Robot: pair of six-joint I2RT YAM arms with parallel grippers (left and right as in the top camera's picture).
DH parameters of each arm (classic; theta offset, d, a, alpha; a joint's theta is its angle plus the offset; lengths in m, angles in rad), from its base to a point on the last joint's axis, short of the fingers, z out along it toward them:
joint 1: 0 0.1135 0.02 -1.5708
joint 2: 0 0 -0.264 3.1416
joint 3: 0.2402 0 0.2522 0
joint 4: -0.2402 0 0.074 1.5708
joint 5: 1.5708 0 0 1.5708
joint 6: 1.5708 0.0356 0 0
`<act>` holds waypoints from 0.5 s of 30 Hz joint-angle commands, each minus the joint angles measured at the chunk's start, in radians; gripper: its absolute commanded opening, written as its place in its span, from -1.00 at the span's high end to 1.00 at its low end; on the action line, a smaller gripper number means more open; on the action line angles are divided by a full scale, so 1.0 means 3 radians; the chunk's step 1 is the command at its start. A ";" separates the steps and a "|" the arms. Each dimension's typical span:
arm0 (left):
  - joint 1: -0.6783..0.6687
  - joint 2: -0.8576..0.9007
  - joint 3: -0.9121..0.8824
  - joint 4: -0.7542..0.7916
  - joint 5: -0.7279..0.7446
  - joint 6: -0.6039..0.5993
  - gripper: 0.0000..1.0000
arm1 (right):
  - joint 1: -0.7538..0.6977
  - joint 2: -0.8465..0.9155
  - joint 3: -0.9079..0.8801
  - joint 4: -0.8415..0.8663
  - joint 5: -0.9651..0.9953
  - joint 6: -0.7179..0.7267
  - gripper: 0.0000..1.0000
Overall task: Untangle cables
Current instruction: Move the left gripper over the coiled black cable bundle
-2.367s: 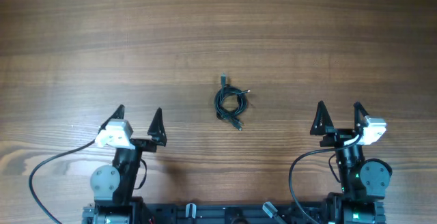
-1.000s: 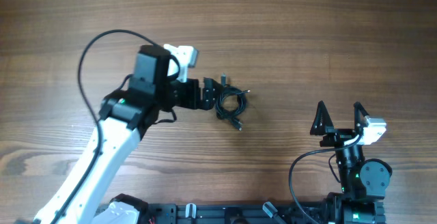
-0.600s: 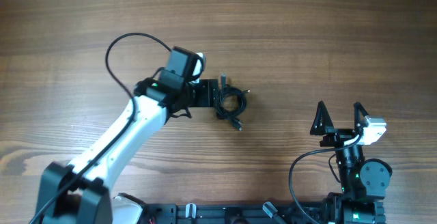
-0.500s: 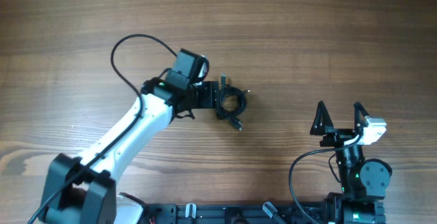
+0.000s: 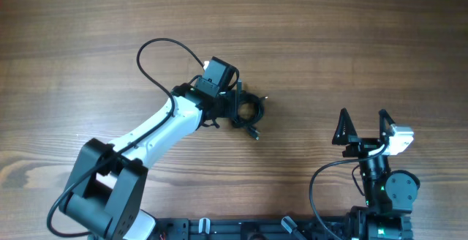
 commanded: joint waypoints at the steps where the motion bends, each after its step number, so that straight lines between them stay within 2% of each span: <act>1: -0.0017 0.0136 0.0047 0.0060 -0.0070 -0.0071 0.01 | 0.0011 -0.0033 -0.0004 0.0017 -0.0067 0.0018 -1.00; 8: -0.0017 0.0300 0.0047 0.0154 -0.0069 -0.0070 0.04 | 0.0011 -0.0033 -0.0004 0.0017 -0.0067 0.0018 -1.00; 15: -0.0015 0.0317 0.0047 0.0196 -0.0070 -0.0081 0.28 | 0.0011 -0.0033 -0.0004 0.0017 -0.0067 0.0017 -1.00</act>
